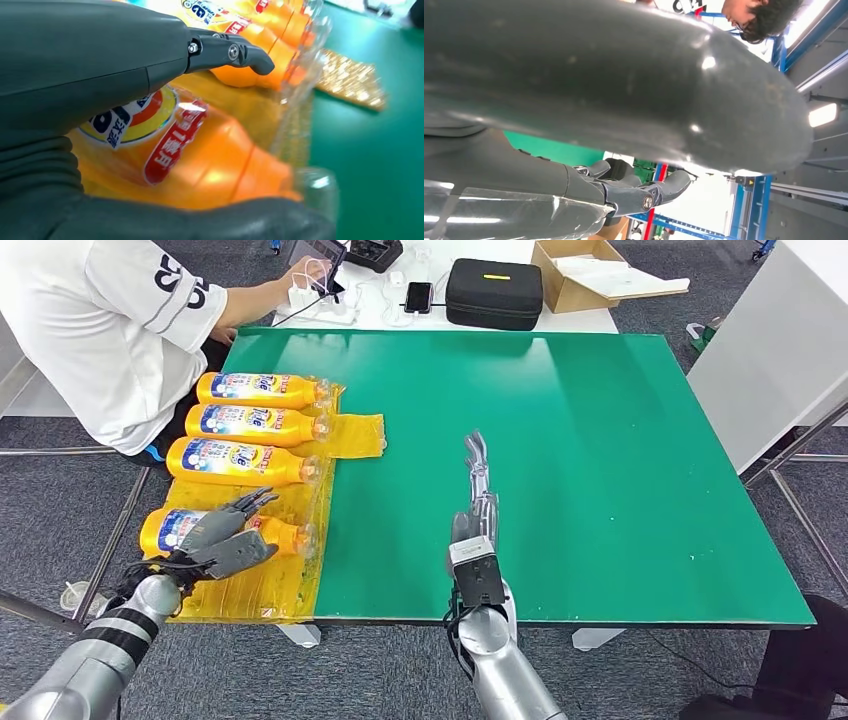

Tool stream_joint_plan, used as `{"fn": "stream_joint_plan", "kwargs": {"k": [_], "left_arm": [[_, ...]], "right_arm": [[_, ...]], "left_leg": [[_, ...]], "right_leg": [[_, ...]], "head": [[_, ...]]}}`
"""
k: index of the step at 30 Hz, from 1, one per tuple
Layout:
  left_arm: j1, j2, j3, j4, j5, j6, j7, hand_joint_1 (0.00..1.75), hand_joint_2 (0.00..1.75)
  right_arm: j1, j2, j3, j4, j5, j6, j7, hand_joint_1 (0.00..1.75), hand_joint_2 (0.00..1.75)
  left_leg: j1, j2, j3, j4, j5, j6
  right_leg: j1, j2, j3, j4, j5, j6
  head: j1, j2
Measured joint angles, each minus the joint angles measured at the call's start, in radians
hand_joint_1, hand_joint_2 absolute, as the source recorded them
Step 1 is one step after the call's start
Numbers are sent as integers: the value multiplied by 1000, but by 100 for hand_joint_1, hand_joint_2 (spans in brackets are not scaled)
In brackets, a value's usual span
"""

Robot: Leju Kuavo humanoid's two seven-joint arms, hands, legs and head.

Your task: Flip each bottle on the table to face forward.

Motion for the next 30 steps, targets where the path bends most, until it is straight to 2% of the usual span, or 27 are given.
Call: {"fn": "stream_joint_plan", "kwargs": {"k": [1, 3, 5, 8, 12, 15, 19, 23, 26, 30], "left_arm": [[20, -4, 5, -30, 65, 19, -1, 0, 0], [70, -39, 42, -106, 206, 101, -1, 0, 87], [120, -104, 114, -206, 334, 205, -2, 0, 175], [194, -216, 232, -402, 507, 286, -3, 0, 175], [299, -342, 342, -659, 642, 265, -4, 0, 175], [374, -399, 375, -793, 646, 255, -4, 0, 175], [458, -444, 381, -909, 618, 271, -4, 0, 175], [556, -471, 368, -956, 615, 278, -3, 0, 175], [621, -484, 347, -953, 604, 278, 2, 0, 175], [670, -492, 316, -929, 584, 286, 2, 0, 175]], "right_arm": [[0, 1, 0, 2, 0, -2, -1, 0, 0], [3, 4, 0, 5, 5, -13, -2, 0, 0], [12, 10, 1, 5, 21, -32, -1, 0, 0], [41, 20, 6, 3, 65, -72, 2, 0, 0], [111, 21, 7, -24, 115, -136, -14, 0, 0], [158, 20, 4, -57, 123, -164, -28, 0, 0], [209, 17, -8, -103, 115, -195, -37, 0, 0], [279, 9, -29, -146, 107, -225, -45, 0, 175], [334, 8, -48, -172, 112, -231, -46, 0, 175], [376, 8, -64, -196, 121, -232, -46, 0, 175]], "left_leg": [[0, 0, 0, 0, 0, 0], [0, -1, 0, 0, 0, 0], [-1, -1, -1, 0, 0, 0], [-2, 0, -2, 0, -1, 1], [-3, 1, -2, 0, -3, 2], [-2, 1, -2, 0, -3, 2], [-2, 1, -2, 0, -4, 2], [-2, 1, -1, 0, -4, 2], [-2, 1, -2, 0, -4, 2], [-2, 1, -2, 0, -5, 2]], "right_leg": [[0, 0, 0, 0, 0, 0], [0, 0, -1, 0, 0, 0], [-1, -1, -2, 0, 0, 0], [-2, 0, -2, 0, 0, 0], [-3, 1, -2, -1, 0, 0], [-2, 1, -3, -1, -1, 0], [-2, 1, -3, -1, -1, 0], [-2, 1, -2, -1, -1, 0], [-2, 1, -2, -1, -1, 0], [-2, 1, -3, -1, -1, 0]], "head": [[0, 0], [0, 0], [0, 0], [0, 0], [0, 0], [0, 0], [0, 0], [0, 0], [0, 0], [0, 0]]}}
